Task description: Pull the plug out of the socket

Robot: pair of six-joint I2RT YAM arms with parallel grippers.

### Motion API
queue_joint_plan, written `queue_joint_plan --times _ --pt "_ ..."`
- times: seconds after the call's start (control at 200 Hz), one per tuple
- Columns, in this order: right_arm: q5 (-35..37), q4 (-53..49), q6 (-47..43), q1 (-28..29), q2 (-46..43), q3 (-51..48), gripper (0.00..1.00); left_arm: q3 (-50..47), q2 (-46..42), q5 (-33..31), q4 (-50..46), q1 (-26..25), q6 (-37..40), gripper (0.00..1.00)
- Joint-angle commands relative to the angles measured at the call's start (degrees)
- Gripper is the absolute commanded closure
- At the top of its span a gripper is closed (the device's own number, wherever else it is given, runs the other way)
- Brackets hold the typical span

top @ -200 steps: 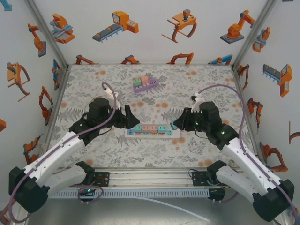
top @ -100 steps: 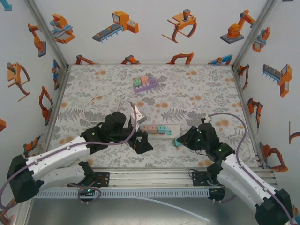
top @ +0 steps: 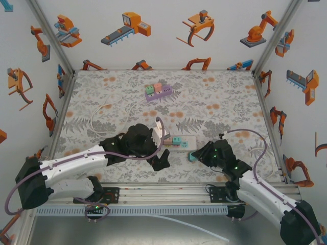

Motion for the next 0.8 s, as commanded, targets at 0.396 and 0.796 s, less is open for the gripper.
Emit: queue_joint_plan --times 0.396,0.796 --pt "5.84 -8.95 0.49 0.71 -3.31 -0.15 0.48 -2.57 -6.58 -7.15 3.11 -0.29 0.81 0.03" --pt "9.74 -16.72 -11.2 0.71 -9.53 9.04 0.42 -3.82 -10.7 -14.04 2.8 -0.12 0.19 0.03"
